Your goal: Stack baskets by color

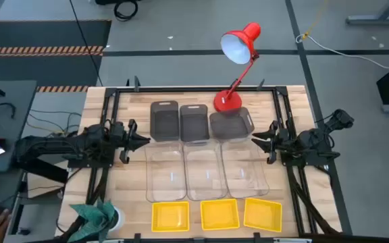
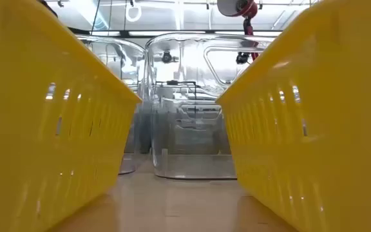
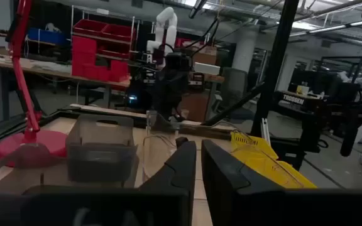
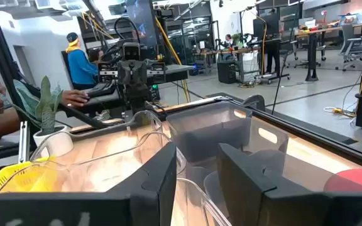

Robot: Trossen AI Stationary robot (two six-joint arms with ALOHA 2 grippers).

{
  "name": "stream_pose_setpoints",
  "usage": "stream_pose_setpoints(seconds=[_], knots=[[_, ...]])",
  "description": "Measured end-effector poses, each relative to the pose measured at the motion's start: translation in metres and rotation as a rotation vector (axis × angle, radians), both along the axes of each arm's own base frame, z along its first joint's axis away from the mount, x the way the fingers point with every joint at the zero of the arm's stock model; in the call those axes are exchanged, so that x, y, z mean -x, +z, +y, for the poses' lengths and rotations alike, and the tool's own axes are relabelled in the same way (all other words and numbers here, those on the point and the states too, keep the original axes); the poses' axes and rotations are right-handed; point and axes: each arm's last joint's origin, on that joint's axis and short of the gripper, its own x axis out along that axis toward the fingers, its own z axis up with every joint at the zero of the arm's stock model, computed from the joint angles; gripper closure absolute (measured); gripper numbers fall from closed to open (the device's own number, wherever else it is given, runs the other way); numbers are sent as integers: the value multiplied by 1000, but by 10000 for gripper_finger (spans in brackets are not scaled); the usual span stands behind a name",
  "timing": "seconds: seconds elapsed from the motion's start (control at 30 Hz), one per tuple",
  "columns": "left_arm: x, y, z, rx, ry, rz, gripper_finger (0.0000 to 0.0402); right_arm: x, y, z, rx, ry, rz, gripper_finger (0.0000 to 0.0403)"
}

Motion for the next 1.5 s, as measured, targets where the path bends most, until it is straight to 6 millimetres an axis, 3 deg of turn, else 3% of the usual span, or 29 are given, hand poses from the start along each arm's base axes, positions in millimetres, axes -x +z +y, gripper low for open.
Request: stream_pose_setpoints(seconds=[1.5], knots=[[0,0,0,0,0,0,371,0,0,0,0,0,0,284]])
